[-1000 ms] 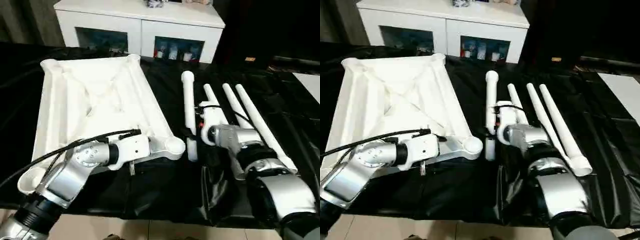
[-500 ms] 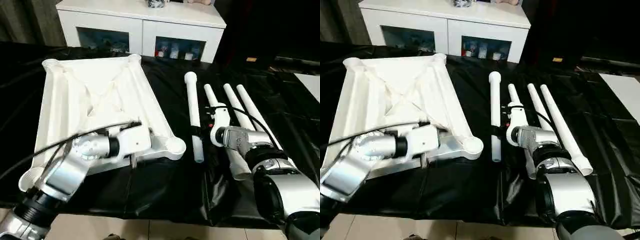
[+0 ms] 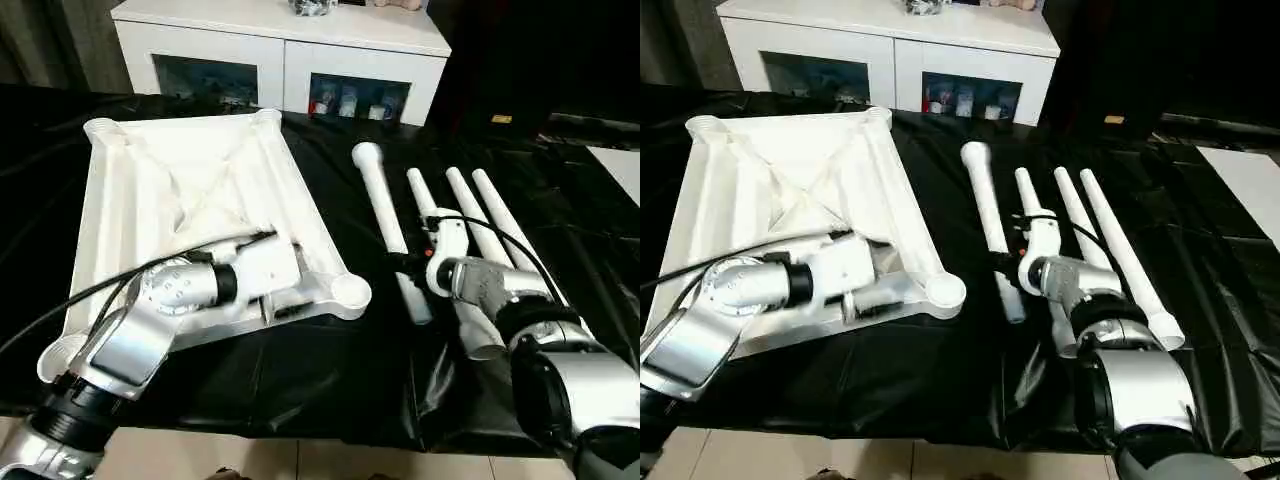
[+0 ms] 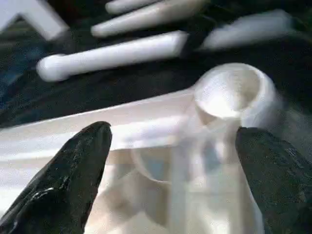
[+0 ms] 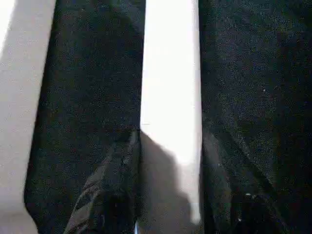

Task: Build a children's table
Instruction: Insert table leg to table base

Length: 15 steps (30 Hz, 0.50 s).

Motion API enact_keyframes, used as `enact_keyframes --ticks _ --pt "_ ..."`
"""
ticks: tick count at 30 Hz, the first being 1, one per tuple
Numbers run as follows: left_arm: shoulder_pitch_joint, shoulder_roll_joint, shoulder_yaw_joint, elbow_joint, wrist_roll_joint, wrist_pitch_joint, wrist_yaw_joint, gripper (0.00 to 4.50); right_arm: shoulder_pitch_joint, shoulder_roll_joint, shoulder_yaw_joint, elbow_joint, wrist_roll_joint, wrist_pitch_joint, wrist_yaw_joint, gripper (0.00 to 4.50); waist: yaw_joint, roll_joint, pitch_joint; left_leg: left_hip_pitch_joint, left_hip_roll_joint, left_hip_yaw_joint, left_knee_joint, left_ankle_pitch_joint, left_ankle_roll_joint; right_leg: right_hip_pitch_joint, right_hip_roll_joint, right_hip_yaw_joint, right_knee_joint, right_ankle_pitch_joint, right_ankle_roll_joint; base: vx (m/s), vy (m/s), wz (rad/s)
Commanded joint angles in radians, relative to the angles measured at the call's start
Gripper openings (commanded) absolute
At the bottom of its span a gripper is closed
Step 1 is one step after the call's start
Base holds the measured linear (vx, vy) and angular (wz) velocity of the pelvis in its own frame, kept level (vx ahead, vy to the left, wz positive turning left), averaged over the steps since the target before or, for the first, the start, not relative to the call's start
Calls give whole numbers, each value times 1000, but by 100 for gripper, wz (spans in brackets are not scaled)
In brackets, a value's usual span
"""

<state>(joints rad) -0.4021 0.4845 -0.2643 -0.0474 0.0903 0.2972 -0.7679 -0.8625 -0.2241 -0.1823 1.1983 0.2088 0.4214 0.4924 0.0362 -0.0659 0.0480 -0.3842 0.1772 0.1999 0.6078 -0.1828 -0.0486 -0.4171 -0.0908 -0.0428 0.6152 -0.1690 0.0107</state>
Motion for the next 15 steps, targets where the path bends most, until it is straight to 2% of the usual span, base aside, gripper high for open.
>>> enact_keyframes --ticks 1,2,4,5,6,7,8,9,10,11,12,13,14,15 --pt "-27 -20 33 -2 -33 30 33 450 11 -17 -12 -7 12 -5 9 148 -1 18 -68 23 49 -18 -75 -233 -27 45 -44 32 -54 -150 -269 0 0 0" --pt "-48 -84 89 -3 -96 85 77 450 16 -19 -22 -44 33 -14 64 145 -1 21 -69 25 49 -16 -73 -233 -26 46 -44 33 -54 -138 -273 0 0 0" --pt "-69 -144 137 2 -146 135 123 450 23 -22 -27 -80 47 -12 106 143 2 16 -70 21 48 -17 -72 -215 -11 50 -44 32 -54 -115 -280 0 0 0" --pt "-96 -223 200 14 -201 209 193 450 34 -23 -29 -124 60 -10 142 143 3 20 -69 20 48 -17 -72 -212 -6 51 -44 32 -54 -108 -283 0 0 0" --pt "-111 -267 235 20 -230 251 233 450 41 -23 -30 -147 68 -9 159 142 2 15 -70 21 49 -16 -69 -206 -3 52 -43 34 -52 -82 -292 0 0 0" --pt "-113 -275 242 21 -237 261 239 450 43 -23 -30 -153 69 -11 163 142 5 12 -69 20 49 -17 -70 -200 5 55 -44 32 -55 -82 -293 0 0 0" --pt "-137 -349 307 27 -306 350 292 450 62 -20 -27 -215 87 -25 208 142 7 13 -70 18 47 -16 -68 -190 16 56 -45 32 -55 -81 -294 0 0 0" --pt "-152 -393 343 28 -359 403 313 450 76 -14 -29 -266 103 -32 228 142 7 22 -69 16 46 -17 -68 -194 26 57 -47 32 -57 -92 -294 0 0 0" --pt "-163 -421 366 29 -401 437 322 450 87 -9 -31 -308 115 -37 237 141 9 16 -68 15 45 -14 -66 -188 27 59 -46 33 -58 -87 -289 0 0 0" --pt "-192 -489 419 31 -502 504 346 450 120 11 -40 -441 170 -16 266 141 8 19 -69 14 45 -17 -67 -181 44 59 -45 31 -61 -90 -291 0 0 0" --pt "-209 -515 435 42 -534 515 359 450 142 24 -40 -525 202 14 274 141 13 28 -69 18 45 -18 -66 -180 47 57 -46 32 -62 -85 -291 0 0 0" --pt "-210 -516 435 42 -535 515 360 450 143 24 -40 -527 204 16 274 141 11 21 -68 17 44 -17 -66 -176 56 58 -41 32 -64 -77 -288 0 0 0" --pt "-234 -542 453 67 -560 517 376 450 174 42 -30 -636 240 56 287 141 13 32 -70 17 45 -21 -69 -167 69 59 -41 29 -63 -66 -291 0 0 0" --pt "-243 -546 456 79 -560 519 378 450 186 48 -21 -674 249 65 292 141 11 25 -70 16 45 -21 -67 -168 78 59 -41 28 -63 -74 -290 0 0 0"
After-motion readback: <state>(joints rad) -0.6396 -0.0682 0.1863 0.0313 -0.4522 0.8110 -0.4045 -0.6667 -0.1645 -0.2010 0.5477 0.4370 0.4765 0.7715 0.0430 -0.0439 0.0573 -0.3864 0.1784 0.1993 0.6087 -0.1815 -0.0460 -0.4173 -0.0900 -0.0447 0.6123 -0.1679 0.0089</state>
